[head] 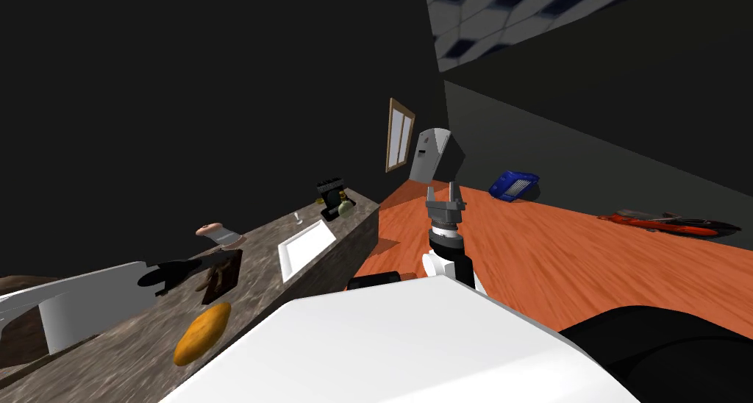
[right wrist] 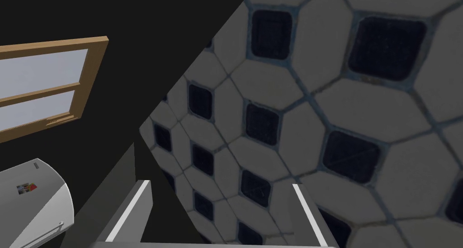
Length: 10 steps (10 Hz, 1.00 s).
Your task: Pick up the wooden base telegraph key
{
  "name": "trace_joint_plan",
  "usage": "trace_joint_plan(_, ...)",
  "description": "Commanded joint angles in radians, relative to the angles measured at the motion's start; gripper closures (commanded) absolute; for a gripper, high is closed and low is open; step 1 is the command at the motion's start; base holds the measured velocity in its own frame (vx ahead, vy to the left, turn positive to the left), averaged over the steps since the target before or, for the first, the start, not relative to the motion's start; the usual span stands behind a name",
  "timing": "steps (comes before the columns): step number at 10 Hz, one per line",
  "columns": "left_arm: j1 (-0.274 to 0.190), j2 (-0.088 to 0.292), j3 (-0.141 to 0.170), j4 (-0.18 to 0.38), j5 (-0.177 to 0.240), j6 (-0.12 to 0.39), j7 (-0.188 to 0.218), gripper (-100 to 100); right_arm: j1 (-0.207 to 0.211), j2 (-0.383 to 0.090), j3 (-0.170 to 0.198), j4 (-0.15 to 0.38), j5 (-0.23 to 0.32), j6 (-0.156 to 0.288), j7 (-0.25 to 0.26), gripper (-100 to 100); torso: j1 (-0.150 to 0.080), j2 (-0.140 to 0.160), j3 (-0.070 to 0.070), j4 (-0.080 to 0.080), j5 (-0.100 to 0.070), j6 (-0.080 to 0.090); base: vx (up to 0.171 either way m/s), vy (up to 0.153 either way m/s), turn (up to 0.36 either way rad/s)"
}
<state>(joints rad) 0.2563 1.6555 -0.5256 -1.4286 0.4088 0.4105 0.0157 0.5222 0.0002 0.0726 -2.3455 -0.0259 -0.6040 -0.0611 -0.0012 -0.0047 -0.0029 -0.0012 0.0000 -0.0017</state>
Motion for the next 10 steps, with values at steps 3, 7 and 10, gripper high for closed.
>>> trace_joint_plan(3,0.028,-0.019,0.000,-0.006,-0.016,0.001,0.023,0,0.000,0.000,0.000,0.000,0.000,0.000,0.000,0,0.000,0.005,0.003,0.001,0.000,0.000,0.010,0.003,-0.001)
trace_joint_plan(7,0.022,-0.061,0.000,0.031,-0.032,-0.007,0.008,100,0.000,0.000,0.000,0.000,0.000,0.000,0.000,0,0.000,0.007,0.004,0.002,0.000,0.000,0.008,0.015,-0.030)
trace_joint_plan(10,0.023,-0.060,0.000,0.031,-0.032,-0.006,0.009,100,0.000,0.000,0.000,0.000,0.000,0.000,0.000,0,-0.001,0.006,0.003,0.001,0.001,0.001,0.000,0.000,0.000)
